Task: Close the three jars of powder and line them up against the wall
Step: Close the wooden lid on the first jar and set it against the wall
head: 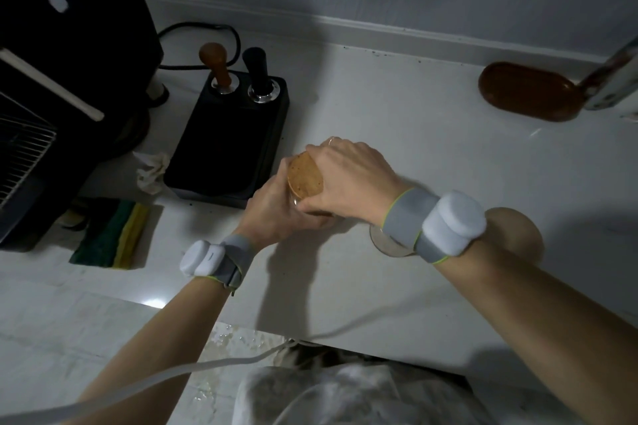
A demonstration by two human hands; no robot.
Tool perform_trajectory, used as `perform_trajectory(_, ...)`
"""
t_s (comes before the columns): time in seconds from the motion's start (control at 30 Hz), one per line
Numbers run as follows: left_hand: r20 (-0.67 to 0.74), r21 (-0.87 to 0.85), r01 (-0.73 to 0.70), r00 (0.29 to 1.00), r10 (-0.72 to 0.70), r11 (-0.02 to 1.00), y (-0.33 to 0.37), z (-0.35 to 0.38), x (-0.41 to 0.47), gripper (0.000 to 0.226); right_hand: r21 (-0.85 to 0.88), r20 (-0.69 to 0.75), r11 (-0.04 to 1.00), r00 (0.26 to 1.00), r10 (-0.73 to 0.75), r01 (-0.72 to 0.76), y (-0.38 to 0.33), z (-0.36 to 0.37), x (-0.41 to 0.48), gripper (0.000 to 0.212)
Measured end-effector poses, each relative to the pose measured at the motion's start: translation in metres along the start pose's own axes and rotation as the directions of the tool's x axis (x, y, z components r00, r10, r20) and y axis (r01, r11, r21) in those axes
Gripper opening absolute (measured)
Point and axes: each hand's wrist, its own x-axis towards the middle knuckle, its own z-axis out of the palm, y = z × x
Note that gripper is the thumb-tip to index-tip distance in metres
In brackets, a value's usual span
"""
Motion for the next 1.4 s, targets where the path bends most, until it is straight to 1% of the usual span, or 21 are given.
perform_trajectory(0.07, -0.003, -0.003, 0.002, 1.000, -0.002, 1.000, 0.001, -0.001, -0.001, 0.093, 0.064, 0.095, 0.997, 0.994, -0.049, 0.043, 0.005, -0.007, 0.000, 0.068)
perform_trajectory(0.1, -0.007, -0.003, 0.006, 1.000, -0.006, 1.000, 0.001, -0.001, 0.000, 0.093, 0.075, 0.109, 0.996, 0.992, -0.061, 0.053, 0.007, -0.009, 0.000, 0.071)
perform_trajectory(0.17, -0.008, 0.003, 0.011, 1.000, -0.011, 1.000, 0.001, 0.000, 0.001, 0.095, 0.069, 0.073, 0.997, 0.997, -0.037, 0.032, 0.008, -0.010, 0.000, 0.071)
perform_trajectory(0.27, -0.006, 0.016, 0.012, 1.000, -0.012, 1.000, 0.002, 0.000, 0.001, 0.095, 0.037, -0.033, 0.998, 0.998, 0.049, -0.048, 0.001, -0.005, -0.003, 0.061)
perform_trajectory(0.33, -0.009, 0.024, 0.002, 1.000, -0.002, 1.000, 0.000, 0.000, 0.001, 0.095, 0.020, -0.052, 0.994, 0.993, 0.110, -0.109, -0.004, -0.004, -0.006, 0.060)
perform_trajectory(0.37, -0.006, 0.026, 0.000, 1.000, 0.000, 1.000, 0.000, 0.000, 0.001, 0.096, 0.016, -0.049, 0.994, 0.992, 0.113, -0.112, -0.004, -0.004, -0.007, 0.061)
perform_trajectory(0.4, -0.007, 0.023, 0.001, 1.000, -0.001, 1.000, -0.001, 0.001, 0.001, 0.095, 0.020, -0.032, 0.996, 0.995, 0.091, -0.090, -0.003, -0.005, -0.007, 0.061)
perform_trajectory(0.5, -0.021, 0.011, 0.004, 1.000, -0.003, 1.000, 0.000, 0.001, 0.000, 0.094, 0.059, 0.072, 0.998, 0.997, -0.042, 0.038, 0.003, -0.009, -0.006, 0.068)
perform_trajectory(0.57, -0.028, 0.017, -0.002, 1.000, 0.002, 1.000, 0.000, 0.002, 0.000, 0.094, 0.044, 0.074, 0.997, 0.995, -0.072, 0.069, 0.002, -0.009, -0.003, 0.065)
perform_trajectory(0.63, -0.029, 0.024, 0.008, 1.000, -0.007, 1.000, -0.001, 0.003, 0.001, 0.092, 0.005, 0.037, 0.998, 0.998, -0.057, 0.056, -0.001, -0.008, -0.001, 0.061)
perform_trajectory(0.73, -0.020, 0.033, 0.016, 1.000, -0.015, 0.999, -0.001, 0.003, 0.001, 0.092, -0.025, -0.027, 1.000, 1.000, 0.001, -0.002, -0.006, -0.008, 0.000, 0.054)
perform_trajectory(0.83, -0.007, 0.037, 0.017, 1.000, -0.017, 0.999, 0.000, 0.002, 0.001, 0.095, -0.028, -0.057, 0.996, 0.995, 0.078, -0.080, -0.009, -0.006, -0.001, 0.058)
perform_trajectory(0.9, -0.007, 0.034, 0.014, 1.000, -0.014, 0.999, 0.000, 0.002, 0.001, 0.095, -0.010, -0.027, 0.997, 0.997, 0.074, -0.075, -0.007, -0.005, -0.002, 0.062)
perform_trajectory(1.0, -0.022, 0.023, 0.015, 1.000, -0.015, 1.000, 0.000, 0.003, 0.000, 0.094, 0.074, 0.073, 0.996, 0.997, 0.036, -0.041, 0.002, -0.009, -0.002, 0.070)
perform_trajectory(1.03, -0.025, 0.022, 0.020, 0.999, -0.019, 1.000, 0.001, 0.003, -0.001, 0.094, 0.092, 0.069, 0.995, 0.997, 0.036, -0.043, 0.003, -0.010, -0.003, 0.069)
perform_trajectory(1.13, -0.018, 0.036, 0.035, 0.999, -0.035, 0.999, 0.002, 0.004, -0.002, 0.096, 0.071, -0.033, 0.995, 0.997, 0.076, -0.073, 0.000, -0.007, -0.005, 0.060)
perform_trajectory(1.27, -0.018, 0.049, 0.031, 0.999, -0.030, 0.998, 0.004, 0.002, -0.003, 0.110, -0.015, -0.066, 0.993, 0.991, 0.118, -0.119, -0.008, -0.002, -0.005, 0.067)
perform_trajectory(1.33, -0.005, 0.051, 0.022, 1.000, -0.022, 0.998, 0.003, 0.000, -0.002, 0.104, -0.013, -0.031, 0.996, 0.996, 0.087, -0.088, -0.003, -0.003, -0.005, 0.070)
perform_trajectory(1.37, 0.010, 0.046, 0.005, 1.000, -0.005, 0.999, 0.002, -0.002, -0.002, 0.100, 0.019, 0.023, 0.998, 0.998, 0.063, -0.063, 0.002, -0.003, -0.004, 0.076)
perform_trajectory(1.4, 0.022, 0.035, -0.015, 1.000, 0.015, 0.999, 0.001, -0.004, -0.001, 0.099, 0.066, 0.106, 0.997, 0.994, 0.037, -0.044, 0.009, -0.004, -0.004, 0.086)
